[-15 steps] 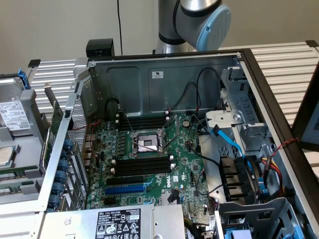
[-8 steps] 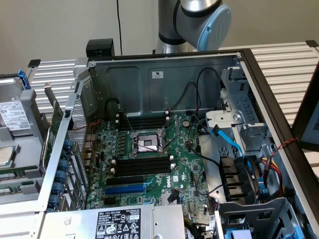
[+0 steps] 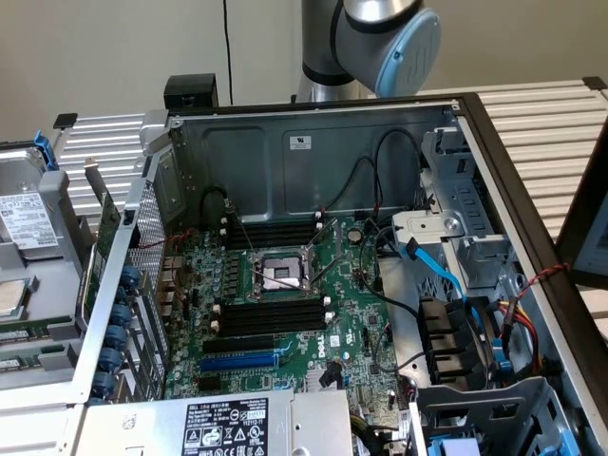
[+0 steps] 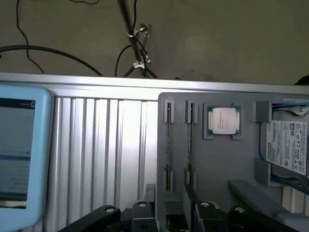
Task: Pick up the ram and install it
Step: 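Pick up the ram and move it above insertion slot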
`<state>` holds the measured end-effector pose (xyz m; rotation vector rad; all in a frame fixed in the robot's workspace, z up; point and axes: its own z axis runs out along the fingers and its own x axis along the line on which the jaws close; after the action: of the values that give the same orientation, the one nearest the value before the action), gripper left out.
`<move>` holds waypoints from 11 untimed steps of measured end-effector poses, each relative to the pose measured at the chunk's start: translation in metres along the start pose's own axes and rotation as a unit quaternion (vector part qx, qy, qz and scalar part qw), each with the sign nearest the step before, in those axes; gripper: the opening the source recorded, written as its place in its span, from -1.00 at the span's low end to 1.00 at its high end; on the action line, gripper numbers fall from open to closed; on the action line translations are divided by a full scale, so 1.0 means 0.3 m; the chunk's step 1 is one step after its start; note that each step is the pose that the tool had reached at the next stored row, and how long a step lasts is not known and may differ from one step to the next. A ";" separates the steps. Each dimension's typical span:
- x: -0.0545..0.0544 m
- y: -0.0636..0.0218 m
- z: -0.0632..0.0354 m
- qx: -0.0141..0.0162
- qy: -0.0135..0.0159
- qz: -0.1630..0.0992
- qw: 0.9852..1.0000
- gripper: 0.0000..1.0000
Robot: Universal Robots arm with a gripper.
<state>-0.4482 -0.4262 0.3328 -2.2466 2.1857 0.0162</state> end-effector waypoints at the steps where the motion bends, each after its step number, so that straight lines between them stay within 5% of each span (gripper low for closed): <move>1: -0.003 -0.001 0.006 0.000 0.000 0.001 1.000 -0.27; 8: -0.036 -0.004 0.043 0.000 0.004 0.002 1.000 -0.27; 11: -0.041 -0.004 0.051 0.000 0.012 0.003 1.000 -0.27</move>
<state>-0.4474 -0.4136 0.3177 -2.2524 2.2046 -0.0107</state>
